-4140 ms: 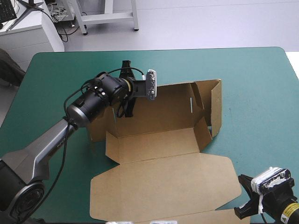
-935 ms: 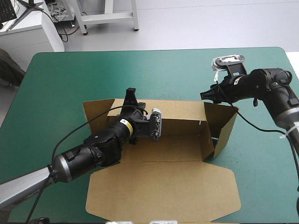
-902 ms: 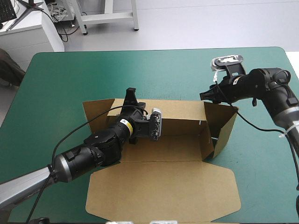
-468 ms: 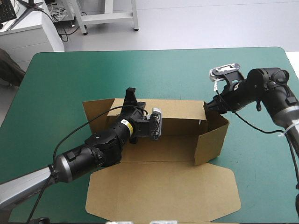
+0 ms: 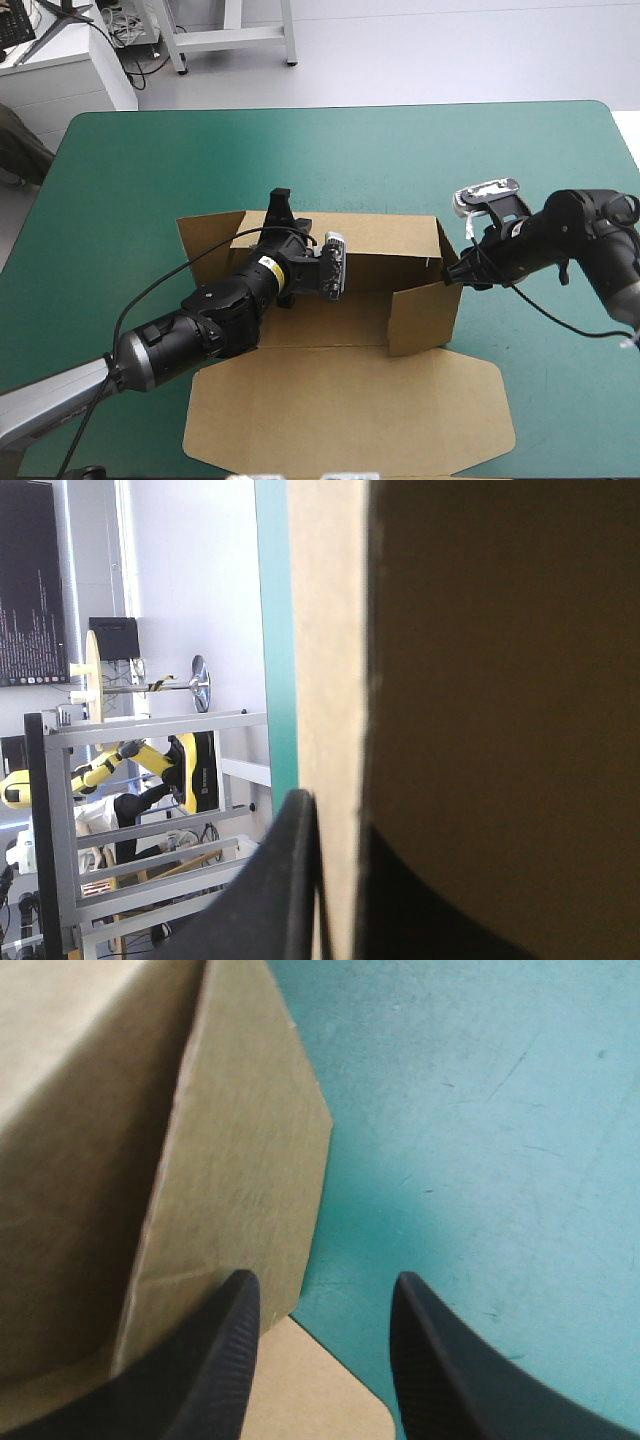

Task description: Fold the box

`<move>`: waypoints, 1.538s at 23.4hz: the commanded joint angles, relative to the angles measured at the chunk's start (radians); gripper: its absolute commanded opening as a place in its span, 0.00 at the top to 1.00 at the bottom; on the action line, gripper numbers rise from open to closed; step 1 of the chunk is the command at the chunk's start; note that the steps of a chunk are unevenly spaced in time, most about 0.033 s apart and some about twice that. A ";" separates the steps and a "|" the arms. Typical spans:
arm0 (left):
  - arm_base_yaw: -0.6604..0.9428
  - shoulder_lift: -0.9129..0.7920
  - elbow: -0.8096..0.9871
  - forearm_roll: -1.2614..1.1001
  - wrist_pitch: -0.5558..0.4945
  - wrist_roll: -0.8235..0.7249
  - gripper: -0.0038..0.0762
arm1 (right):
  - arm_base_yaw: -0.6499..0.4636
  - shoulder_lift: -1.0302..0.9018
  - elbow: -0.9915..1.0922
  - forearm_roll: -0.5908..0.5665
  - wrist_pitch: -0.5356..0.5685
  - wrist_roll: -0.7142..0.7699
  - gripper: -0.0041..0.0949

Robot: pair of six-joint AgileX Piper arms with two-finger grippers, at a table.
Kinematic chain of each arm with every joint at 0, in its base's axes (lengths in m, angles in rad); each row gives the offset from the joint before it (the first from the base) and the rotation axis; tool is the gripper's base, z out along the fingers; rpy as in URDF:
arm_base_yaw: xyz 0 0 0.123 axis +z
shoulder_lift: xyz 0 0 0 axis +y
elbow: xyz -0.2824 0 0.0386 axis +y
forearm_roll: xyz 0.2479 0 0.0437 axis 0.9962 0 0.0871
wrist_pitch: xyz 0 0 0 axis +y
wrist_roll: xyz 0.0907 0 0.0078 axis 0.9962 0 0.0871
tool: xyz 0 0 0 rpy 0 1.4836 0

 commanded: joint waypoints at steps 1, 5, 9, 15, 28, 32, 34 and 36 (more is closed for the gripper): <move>-0.002 -0.017 -0.003 -0.050 0.015 -0.026 0.96 | -0.002 -0.099 0.061 0.094 -0.098 -0.050 0.57; -0.002 -0.017 -0.003 -0.050 0.015 -0.026 0.96 | -0.002 -0.173 0.150 0.186 -0.143 -0.110 0.57; -0.002 -0.017 -0.003 -0.042 0.014 -0.049 0.96 | -0.002 -0.225 0.218 0.260 -0.169 -0.168 0.57; -0.002 -0.017 -0.003 -0.042 0.014 -0.049 0.96 | -0.002 -0.252 0.288 0.294 -0.272 -0.170 0.57; -0.002 -0.017 -0.003 -0.083 -0.047 -0.049 0.96 | 0.168 -0.194 0.324 0.049 -0.624 0.061 0.57; -0.002 -0.017 -0.003 -0.103 -0.073 -0.049 0.96 | 0.185 -0.200 0.324 0.018 -0.678 0.041 0.56; -0.002 -0.017 -0.003 -0.103 -0.073 -0.049 0.96 | 0.185 -0.200 0.324 0.018 -0.675 0.053 0.56; -0.002 -0.017 -0.003 -0.103 -0.073 -0.049 0.96 | 0.185 -0.195 0.324 0.018 -0.655 0.051 0.52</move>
